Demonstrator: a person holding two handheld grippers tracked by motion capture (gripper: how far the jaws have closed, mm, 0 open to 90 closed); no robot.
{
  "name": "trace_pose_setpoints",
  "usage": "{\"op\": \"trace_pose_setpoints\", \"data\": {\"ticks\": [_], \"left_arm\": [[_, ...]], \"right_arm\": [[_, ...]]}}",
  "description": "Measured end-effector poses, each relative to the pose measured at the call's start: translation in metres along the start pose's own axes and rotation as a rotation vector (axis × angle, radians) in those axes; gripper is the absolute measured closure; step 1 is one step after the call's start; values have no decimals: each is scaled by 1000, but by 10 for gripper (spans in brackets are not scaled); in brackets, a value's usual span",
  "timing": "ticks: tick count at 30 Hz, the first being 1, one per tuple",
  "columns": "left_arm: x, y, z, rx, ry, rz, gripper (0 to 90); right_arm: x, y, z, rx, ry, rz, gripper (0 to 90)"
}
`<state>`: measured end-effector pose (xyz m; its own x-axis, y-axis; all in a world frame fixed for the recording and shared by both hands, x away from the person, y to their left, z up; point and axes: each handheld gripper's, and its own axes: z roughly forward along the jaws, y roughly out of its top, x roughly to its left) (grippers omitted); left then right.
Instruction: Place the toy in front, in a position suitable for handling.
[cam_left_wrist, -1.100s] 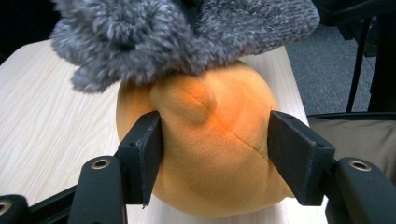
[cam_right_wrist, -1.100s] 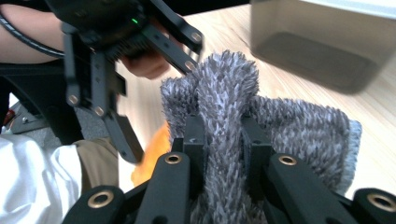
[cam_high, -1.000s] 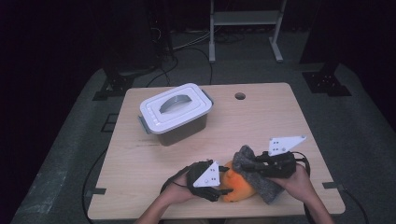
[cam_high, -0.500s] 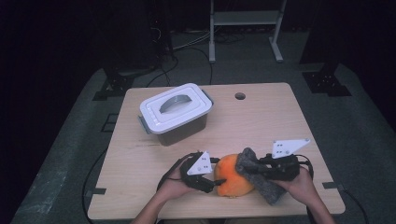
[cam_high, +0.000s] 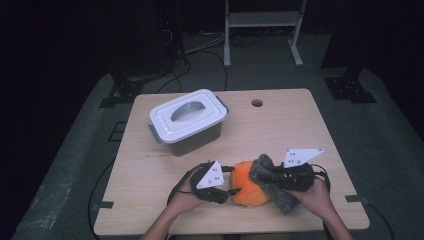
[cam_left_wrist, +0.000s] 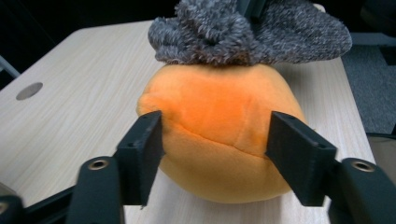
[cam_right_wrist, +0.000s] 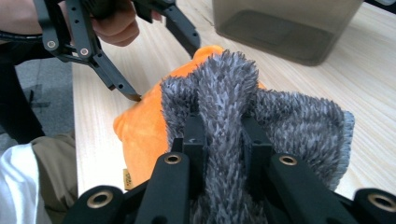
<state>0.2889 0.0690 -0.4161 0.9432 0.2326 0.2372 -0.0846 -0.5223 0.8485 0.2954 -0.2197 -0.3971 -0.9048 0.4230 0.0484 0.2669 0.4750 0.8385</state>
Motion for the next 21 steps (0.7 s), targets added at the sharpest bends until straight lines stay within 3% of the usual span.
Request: {"op": "trace_pose_setpoints", "data": {"ticks": [4, 7, 11, 13, 14, 21], "left_arm": [[-3, 2, 2, 4, -10, 19, 364], [-5, 0, 7, 42, -6, 29, 382], [-3, 0, 9, 26, -5, -9, 384], [-3, 0, 10, 28, -1, -16, 381], [-2, 0, 10, 33, 3, -24, 379], [0, -2, 9, 50, 13, -39, 362]], "right_arm": [[-1, 0, 0, -3, -18, 1, 753], [-1, 1, 0, -10, -20, 9, 753], [20, 15, -1, -48, -2, -54, 754], [27, 21, 4, -37, 5, -80, 754], [31, 22, 11, 0, -2, -102, 754], [26, 12, 15, 27, 4, -84, 754]]}}
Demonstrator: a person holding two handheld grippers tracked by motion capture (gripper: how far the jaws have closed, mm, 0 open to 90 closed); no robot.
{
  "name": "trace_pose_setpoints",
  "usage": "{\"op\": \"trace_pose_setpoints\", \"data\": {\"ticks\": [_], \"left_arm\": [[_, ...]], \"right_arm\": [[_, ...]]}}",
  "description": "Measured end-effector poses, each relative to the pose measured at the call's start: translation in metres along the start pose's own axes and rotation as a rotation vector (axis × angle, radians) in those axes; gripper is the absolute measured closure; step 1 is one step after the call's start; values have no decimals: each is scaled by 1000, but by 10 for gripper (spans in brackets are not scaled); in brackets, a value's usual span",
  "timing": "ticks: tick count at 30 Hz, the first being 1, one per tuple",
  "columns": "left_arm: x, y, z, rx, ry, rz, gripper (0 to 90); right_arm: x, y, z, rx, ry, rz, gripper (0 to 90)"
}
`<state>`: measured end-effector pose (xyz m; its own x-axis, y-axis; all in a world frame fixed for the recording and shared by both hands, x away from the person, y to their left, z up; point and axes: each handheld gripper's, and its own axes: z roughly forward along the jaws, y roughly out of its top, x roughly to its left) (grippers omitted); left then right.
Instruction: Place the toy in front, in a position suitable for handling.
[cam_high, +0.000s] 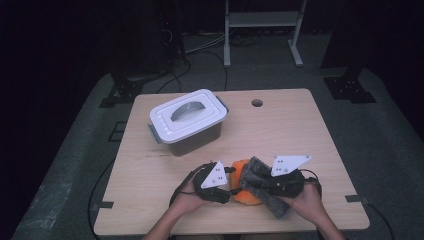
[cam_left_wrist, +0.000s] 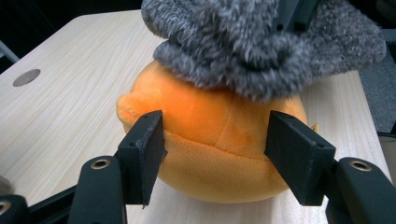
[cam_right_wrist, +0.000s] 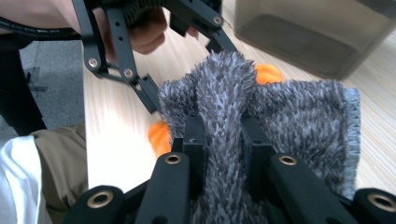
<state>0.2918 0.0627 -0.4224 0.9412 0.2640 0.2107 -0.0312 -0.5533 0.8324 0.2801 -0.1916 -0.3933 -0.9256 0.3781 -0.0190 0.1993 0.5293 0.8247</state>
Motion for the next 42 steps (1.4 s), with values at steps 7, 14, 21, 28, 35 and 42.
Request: {"op": "trace_pose_setpoints", "data": {"ticks": [7, 14, 21, 28, 35, 42], "left_arm": [[1, -2, 0, -29, -41, -7, 341], [-3, -1, -1, -53, -66, 41, 297], [-3, 0, 4, -36, -75, 13, 285], [0, -4, 5, -21, -78, -6, 251], [1, -5, 6, -1, -67, -3, 255], [3, -5, 3, -21, -32, -16, 252]], "right_arm": [[-10, -12, -9, -9, -21, 39, 756], [-12, -13, -9, -13, -40, 45, 756], [2, 2, -6, -30, -35, 5, 756], [9, 1, 4, 4, -16, -14, 755], [0, -13, -7, 22, 15, 27, 755], [-11, -12, -15, -1, -42, 56, 755]]}}
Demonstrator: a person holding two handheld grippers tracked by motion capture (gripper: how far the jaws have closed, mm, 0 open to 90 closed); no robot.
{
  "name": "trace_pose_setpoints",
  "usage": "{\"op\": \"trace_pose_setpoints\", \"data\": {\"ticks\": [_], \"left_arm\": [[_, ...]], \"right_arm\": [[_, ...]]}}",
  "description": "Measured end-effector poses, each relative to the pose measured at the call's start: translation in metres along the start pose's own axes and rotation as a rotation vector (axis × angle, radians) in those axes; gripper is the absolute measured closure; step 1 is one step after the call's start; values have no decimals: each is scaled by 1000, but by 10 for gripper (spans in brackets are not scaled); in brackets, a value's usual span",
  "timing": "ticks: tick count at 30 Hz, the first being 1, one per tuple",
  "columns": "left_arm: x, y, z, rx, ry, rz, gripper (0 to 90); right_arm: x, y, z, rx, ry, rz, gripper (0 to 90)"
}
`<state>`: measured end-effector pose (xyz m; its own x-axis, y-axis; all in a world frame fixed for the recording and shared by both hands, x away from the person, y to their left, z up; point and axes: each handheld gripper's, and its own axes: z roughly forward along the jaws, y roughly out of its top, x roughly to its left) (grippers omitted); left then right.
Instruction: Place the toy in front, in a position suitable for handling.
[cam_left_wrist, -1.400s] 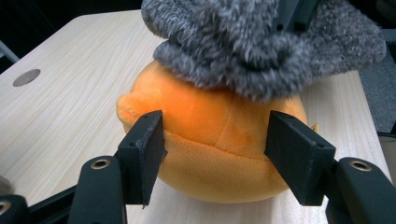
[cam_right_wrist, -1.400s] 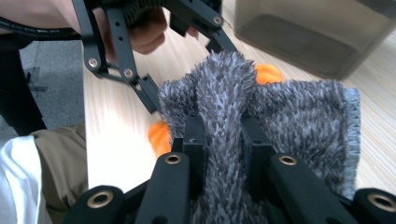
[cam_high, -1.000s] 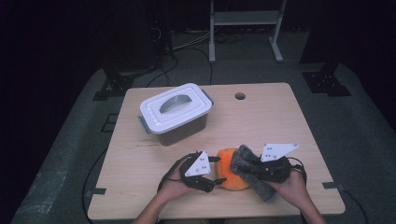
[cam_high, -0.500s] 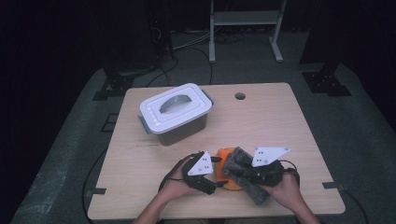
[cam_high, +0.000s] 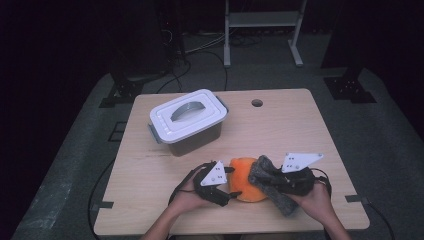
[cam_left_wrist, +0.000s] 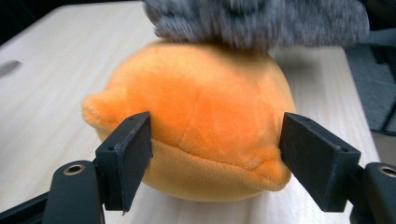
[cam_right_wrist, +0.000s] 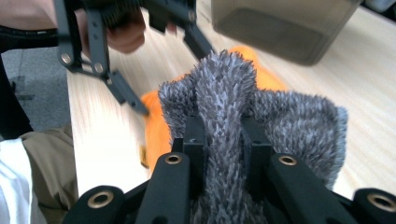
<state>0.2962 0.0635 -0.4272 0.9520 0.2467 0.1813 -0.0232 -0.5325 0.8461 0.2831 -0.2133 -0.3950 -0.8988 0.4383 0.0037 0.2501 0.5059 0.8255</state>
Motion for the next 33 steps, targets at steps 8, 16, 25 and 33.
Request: {"op": "trace_pose_setpoints", "data": {"ticks": [8, 16, 25, 33], "left_arm": [[-3, 1, 3, 11, 2, 20, 255], [2, -6, 3, 38, -1, -4, 256], [4, -6, 2, 47, 5, -17, 259], [4, -6, 5, 49, 2, -23, 259]], "right_arm": [[13, 2, 16, 15, 89, -16, 754], [-5, -8, 4, 28, 62, 17, 756], [-10, -11, 4, 14, 43, 25, 755], [-22, -20, -8, -29, 38, 101, 754]]}}
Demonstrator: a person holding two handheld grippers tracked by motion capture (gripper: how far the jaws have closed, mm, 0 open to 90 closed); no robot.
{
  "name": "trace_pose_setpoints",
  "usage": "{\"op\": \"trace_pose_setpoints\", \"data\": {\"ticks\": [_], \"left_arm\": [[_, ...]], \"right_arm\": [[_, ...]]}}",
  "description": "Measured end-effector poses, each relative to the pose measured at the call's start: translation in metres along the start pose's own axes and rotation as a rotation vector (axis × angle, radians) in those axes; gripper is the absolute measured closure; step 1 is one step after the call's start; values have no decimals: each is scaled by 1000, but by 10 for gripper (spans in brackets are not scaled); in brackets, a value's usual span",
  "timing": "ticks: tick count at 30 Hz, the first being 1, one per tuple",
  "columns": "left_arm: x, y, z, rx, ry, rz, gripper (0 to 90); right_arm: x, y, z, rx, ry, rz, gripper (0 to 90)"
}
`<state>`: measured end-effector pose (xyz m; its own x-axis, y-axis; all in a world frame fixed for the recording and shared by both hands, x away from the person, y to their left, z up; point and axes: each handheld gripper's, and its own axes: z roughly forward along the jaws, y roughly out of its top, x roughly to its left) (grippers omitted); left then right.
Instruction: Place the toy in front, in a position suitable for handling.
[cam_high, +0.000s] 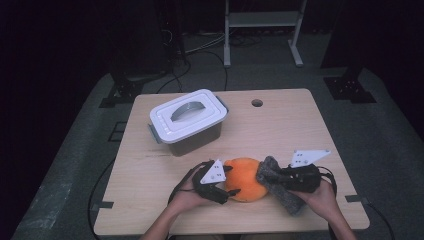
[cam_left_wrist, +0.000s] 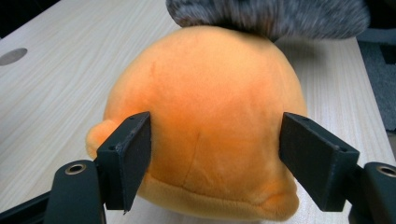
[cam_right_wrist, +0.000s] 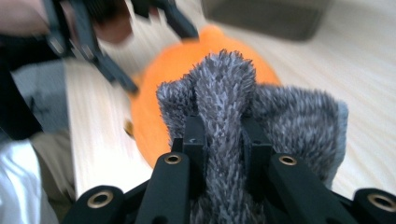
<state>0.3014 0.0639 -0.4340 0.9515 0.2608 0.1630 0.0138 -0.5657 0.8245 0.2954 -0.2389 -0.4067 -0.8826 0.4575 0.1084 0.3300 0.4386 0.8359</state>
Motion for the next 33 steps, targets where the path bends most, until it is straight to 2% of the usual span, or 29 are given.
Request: {"op": "trace_pose_setpoints", "data": {"ticks": [2, 5, 7, 12, 17, 20, 22, 23, 24, 25, 26, 29, 30, 33], "left_arm": [[0, 0, 0, 4, 0, 3, 261], [2, -2, -2, 7, -4, -4, 263], [3, -3, -2, 6, -9, -11, 264], [3, -4, -2, 4, -9, -13, 264], [3, -4, -2, 8, -14, -15, 264], [4, -3, -4, 14, -19, -2, 263], [5, -1, -8, -9, -15, -2, 262], [4, 1, -10, -46, -15, -16, 263], [4, 6, -15, -104, -11, -28, 262], [4, 6, -15, -104, -11, -28, 263], [4, 9, -16, -107, -10, -23, 263], [2, 8, -14, -71, -8, -6, 285], [1, 3, -10, -33, -23, 0, 295], [0, 1, -8, -31, -33, 1, 296]], "right_arm": [[3, 5, 0, -19, 3, -11, 754], [4, 7, 7, 3, 2, -32, 754], [3, 3, 11, 14, 10, -26, 754], [-9, -9, 2, 30, 7, 20, 753], [-7, -4, -2, -9, -5, 21, 752], [-5, -2, 5, 6, 6, 16, 752], [-1, -3, 11, 18, 15, 1, 752], [3, -3, 13, 21, 21, -11, 752], [8, -1, 14, 24, 43, -37, 752], [8, -1, 14, 24, 43, -37, 752], [13, 0, 16, 31, 49, -66, 752], [14, -1, 15, 41, 61, -70, 751], [12, -4, 12, 53, 73, -59, 748], [8, -7, 6, 60, 93, -47, 746]]}}
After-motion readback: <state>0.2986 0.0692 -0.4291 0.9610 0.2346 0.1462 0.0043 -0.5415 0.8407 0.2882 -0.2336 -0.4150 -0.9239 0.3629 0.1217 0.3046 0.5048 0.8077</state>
